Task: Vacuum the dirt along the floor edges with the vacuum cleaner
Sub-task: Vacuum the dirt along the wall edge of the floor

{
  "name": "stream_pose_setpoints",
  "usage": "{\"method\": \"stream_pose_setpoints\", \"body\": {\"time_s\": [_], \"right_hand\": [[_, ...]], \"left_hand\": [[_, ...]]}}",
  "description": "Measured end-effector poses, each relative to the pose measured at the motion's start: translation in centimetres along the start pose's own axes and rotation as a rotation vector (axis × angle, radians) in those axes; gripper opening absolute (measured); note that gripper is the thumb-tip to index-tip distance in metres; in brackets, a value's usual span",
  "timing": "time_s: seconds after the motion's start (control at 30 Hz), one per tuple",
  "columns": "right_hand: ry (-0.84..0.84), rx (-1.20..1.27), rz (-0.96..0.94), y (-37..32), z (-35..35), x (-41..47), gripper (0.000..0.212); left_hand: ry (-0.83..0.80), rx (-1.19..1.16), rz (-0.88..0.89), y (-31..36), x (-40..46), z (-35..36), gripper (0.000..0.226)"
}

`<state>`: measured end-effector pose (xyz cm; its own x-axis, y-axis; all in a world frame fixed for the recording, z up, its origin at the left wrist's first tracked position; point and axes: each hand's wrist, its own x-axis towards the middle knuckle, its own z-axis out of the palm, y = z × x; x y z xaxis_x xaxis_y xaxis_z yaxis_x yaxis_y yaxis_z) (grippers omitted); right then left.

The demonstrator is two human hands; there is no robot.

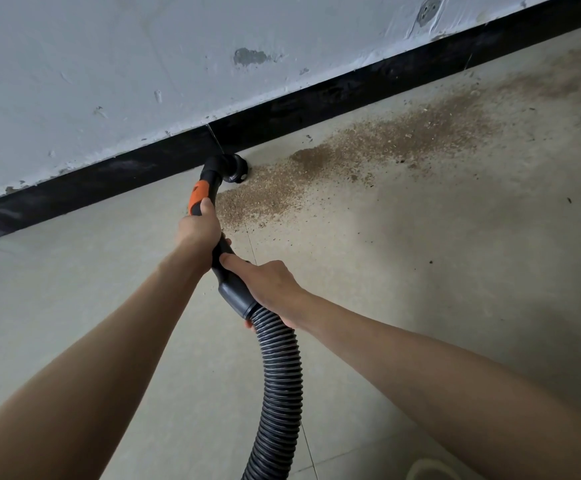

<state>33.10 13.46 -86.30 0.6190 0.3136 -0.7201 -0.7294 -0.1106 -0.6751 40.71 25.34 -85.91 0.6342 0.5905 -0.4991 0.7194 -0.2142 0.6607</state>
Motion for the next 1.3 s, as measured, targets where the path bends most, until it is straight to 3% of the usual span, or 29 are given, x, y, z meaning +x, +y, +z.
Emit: {"method": "stream_pose_setpoints", "body": {"time_s": [0.93,1.3], "right_hand": [[0.058,0.013,0.013,0.8,-2.0,-0.1,0.060],[0.132,-0.023,-0.016,0.9,-4.5,0.1,0.059]], "left_hand": [[-0.058,0.054,0.058,0.6,-1.5,2.6,0.040],[-0.102,0.174,0.058,1.9,-2.3,5.4,0.057]]}}
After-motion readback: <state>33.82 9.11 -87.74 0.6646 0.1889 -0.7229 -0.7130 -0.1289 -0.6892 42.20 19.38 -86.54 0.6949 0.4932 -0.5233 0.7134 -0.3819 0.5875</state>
